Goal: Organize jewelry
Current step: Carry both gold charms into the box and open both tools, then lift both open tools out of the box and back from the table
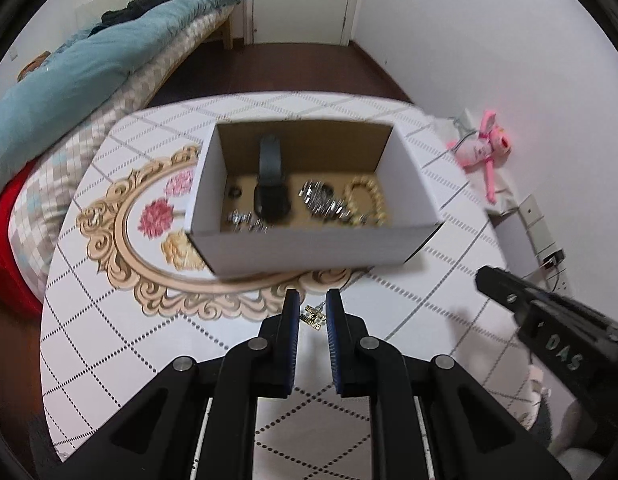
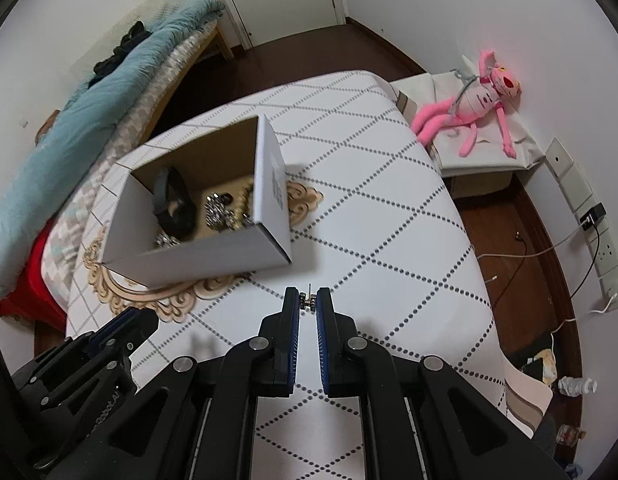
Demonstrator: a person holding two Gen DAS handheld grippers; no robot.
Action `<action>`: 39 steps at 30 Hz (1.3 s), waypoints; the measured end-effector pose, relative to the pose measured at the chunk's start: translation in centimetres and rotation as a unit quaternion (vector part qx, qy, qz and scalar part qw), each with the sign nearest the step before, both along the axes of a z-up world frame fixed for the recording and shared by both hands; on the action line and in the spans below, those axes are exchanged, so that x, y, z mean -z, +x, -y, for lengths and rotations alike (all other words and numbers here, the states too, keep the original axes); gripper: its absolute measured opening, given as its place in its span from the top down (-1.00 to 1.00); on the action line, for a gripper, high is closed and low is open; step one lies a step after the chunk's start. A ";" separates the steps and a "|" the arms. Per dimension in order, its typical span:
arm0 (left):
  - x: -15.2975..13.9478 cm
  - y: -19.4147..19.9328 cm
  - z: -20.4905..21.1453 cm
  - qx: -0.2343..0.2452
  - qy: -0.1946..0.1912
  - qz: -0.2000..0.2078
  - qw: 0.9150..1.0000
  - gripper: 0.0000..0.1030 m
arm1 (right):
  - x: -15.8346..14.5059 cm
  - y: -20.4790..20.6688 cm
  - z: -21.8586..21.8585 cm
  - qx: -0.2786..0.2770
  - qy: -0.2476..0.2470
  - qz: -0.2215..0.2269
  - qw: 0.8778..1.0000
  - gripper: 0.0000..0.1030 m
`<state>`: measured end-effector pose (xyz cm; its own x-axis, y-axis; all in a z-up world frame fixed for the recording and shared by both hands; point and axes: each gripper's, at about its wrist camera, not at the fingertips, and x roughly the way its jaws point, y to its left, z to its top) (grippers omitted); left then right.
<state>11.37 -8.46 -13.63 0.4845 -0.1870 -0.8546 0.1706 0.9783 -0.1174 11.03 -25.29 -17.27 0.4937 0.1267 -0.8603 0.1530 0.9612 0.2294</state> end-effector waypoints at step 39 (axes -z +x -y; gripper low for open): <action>-3.5 14.6 -5.6 -0.063 0.030 -0.068 0.995 -0.35 | -2.5 16.6 -3.8 -0.100 0.005 -0.073 0.992 0.24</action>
